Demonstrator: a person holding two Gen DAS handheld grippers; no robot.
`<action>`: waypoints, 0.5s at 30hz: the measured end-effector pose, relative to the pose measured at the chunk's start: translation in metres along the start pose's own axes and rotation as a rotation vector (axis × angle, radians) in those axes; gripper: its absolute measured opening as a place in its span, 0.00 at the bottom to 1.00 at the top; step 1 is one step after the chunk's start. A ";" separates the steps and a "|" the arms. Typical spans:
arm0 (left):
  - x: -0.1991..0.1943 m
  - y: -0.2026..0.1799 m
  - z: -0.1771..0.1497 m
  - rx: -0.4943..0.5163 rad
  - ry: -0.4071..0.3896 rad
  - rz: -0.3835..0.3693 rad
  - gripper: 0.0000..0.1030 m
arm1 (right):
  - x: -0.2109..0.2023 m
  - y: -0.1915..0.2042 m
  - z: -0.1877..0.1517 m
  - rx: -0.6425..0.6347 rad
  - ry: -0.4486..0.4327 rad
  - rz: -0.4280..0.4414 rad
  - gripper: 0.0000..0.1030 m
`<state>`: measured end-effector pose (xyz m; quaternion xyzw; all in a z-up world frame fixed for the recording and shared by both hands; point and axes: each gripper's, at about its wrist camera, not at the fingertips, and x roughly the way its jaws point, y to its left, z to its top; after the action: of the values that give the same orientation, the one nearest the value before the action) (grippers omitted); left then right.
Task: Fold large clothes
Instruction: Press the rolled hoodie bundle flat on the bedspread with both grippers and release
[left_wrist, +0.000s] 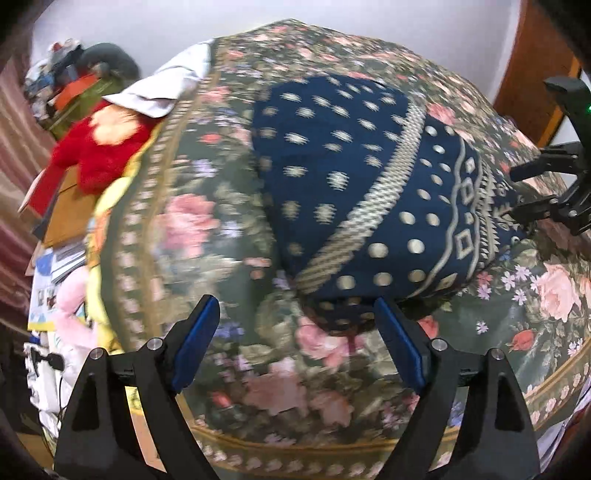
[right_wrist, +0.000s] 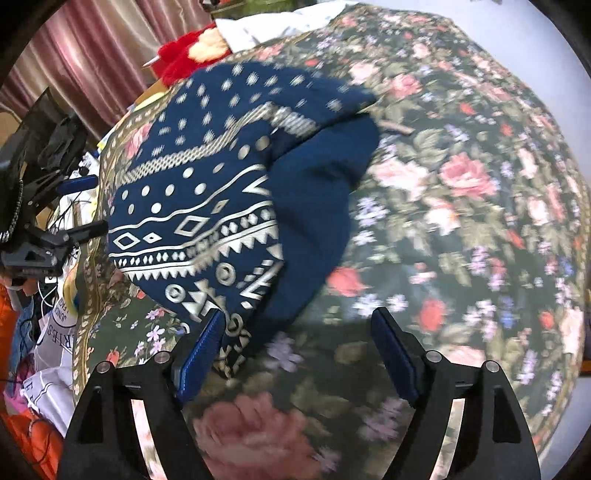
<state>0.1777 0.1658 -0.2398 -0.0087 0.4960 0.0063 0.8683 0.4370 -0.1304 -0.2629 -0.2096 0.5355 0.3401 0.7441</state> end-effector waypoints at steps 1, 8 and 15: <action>-0.006 0.008 0.001 -0.032 -0.019 -0.017 0.84 | -0.007 -0.002 0.001 -0.005 -0.019 -0.018 0.77; -0.024 0.041 0.046 -0.186 -0.148 0.029 0.84 | -0.044 -0.002 0.049 0.048 -0.183 -0.027 0.77; 0.019 0.048 0.100 -0.272 -0.134 0.027 0.84 | -0.003 0.016 0.104 0.112 -0.213 0.015 0.77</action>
<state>0.2725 0.2159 -0.2057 -0.1189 0.4315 0.0858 0.8901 0.4928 -0.0500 -0.2238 -0.1265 0.4728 0.3356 0.8049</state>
